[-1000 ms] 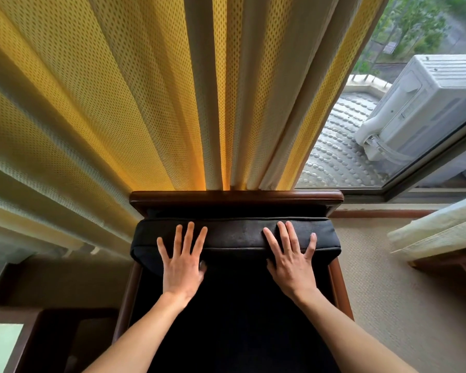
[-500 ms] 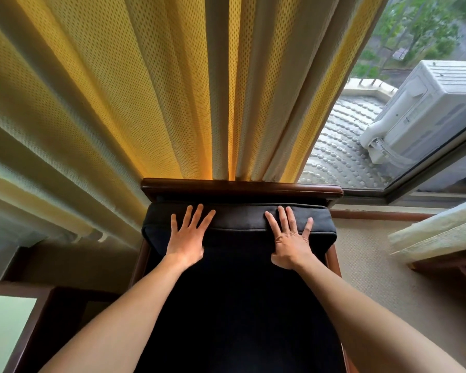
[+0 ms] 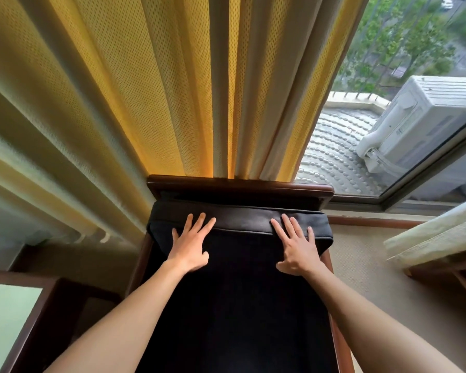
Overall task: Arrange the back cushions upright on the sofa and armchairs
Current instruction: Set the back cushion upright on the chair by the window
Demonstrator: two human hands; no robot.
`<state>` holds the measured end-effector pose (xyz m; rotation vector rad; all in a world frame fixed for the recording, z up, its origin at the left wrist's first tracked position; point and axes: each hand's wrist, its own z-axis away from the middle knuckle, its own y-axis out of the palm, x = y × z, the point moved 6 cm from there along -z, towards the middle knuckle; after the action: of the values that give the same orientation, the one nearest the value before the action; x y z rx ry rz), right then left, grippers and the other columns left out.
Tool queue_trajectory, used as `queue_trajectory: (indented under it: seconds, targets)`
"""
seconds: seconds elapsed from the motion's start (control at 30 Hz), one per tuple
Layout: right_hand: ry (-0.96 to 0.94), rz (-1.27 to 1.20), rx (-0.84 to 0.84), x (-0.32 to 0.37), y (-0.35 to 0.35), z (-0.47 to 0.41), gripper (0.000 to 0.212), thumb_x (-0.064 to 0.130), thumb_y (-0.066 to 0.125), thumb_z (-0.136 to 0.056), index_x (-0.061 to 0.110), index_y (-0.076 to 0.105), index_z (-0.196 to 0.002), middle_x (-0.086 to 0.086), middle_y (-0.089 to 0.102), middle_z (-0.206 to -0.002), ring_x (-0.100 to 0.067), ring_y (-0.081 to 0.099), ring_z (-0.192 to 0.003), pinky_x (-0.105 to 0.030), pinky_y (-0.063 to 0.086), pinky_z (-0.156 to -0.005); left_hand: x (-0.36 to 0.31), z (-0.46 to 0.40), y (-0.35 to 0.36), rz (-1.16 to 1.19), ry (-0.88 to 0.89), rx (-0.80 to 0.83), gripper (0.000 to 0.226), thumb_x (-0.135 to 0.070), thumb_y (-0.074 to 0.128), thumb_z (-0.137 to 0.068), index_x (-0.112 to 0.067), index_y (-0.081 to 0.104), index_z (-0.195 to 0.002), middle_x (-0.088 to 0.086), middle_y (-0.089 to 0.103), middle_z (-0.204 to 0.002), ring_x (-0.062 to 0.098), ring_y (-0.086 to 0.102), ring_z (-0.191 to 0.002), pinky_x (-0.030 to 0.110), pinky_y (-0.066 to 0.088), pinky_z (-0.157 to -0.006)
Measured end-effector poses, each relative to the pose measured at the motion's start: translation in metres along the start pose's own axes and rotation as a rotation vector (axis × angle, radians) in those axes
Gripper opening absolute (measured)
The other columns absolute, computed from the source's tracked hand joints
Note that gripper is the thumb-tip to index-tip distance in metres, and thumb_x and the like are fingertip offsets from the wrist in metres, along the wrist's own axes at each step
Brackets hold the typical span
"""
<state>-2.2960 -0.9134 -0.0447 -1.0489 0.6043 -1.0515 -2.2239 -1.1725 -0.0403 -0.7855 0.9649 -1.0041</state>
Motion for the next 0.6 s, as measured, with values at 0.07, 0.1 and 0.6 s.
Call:
queue_trajectory:
  seconds: [0.07,0.1,0.6]
  targets:
    - [0.026,-0.027,0.065,0.002,-0.005,-0.007,0.113,0.042,0.068,-0.077,0.035,-0.014,-0.154,0.000,-0.021,-0.164,-0.022,-0.018,-0.151,-0.060,-0.004,-0.119,0.005,-0.002,-0.001,-0.007,0.007,0.026,0.098,-0.011,0.060,-0.082,-0.038,0.001,-0.154,-0.006,-0.009,-0.164,0.024,-0.017,-0.149,0.063,0.006,-0.116]
    - [0.038,-0.042,0.095,0.005,-0.009,-0.012,0.111,0.041,0.068,-0.077,0.033,-0.011,-0.155,-0.001,-0.019,-0.164,-0.023,-0.017,-0.151,-0.062,-0.004,-0.118,0.008,-0.003,-0.002,-0.016,0.001,0.043,0.098,-0.012,0.060,-0.081,-0.038,0.000,-0.154,-0.006,-0.009,-0.164,0.024,-0.016,-0.149,0.062,0.005,-0.117]
    - [-0.061,-0.177,-0.316,0.043,-0.012,-0.061,0.062,0.049,0.014,-0.101,0.024,0.010,-0.157,0.005,0.001,-0.165,-0.016,-0.006,-0.153,-0.047,-0.008,-0.121,-0.049,-0.061,0.006,0.030,0.061,-0.249,0.055,-0.042,0.017,-0.104,-0.027,0.005,-0.156,-0.011,0.000,-0.163,0.011,-0.006,-0.150,0.046,-0.007,-0.121]
